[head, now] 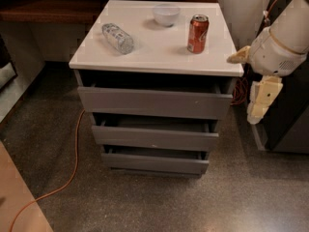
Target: Open top drawer
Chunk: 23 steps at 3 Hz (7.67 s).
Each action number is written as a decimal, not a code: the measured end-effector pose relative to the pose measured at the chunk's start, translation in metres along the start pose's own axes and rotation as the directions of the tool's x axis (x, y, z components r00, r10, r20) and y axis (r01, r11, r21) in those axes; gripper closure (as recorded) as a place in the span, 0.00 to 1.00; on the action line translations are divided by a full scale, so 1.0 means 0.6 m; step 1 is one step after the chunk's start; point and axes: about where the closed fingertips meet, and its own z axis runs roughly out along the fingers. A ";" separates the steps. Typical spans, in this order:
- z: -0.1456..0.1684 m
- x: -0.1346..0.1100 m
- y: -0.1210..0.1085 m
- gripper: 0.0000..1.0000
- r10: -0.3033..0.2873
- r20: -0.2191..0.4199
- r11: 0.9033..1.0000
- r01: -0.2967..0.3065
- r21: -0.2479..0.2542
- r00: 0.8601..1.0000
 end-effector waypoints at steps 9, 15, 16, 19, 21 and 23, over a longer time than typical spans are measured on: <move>0.419 -0.058 -0.190 0.00 -0.095 0.089 0.988 0.084 0.127 0.991; 0.485 -0.117 -0.182 0.93 -0.049 0.070 0.991 0.040 0.128 0.996; 0.480 -0.123 -0.150 1.00 -0.047 0.079 0.992 0.037 0.117 0.996; 0.466 -0.113 -0.046 1.00 0.017 0.095 0.998 -0.023 0.065 0.995; 0.466 -0.109 -0.028 1.00 0.027 0.087 0.998 -0.031 0.052 0.996; 0.465 -0.110 -0.014 0.87 0.047 0.084 0.997 -0.052 0.058 0.995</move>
Offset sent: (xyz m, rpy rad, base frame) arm 0.0414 0.0334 -0.1065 0.0445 -0.0177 0.1311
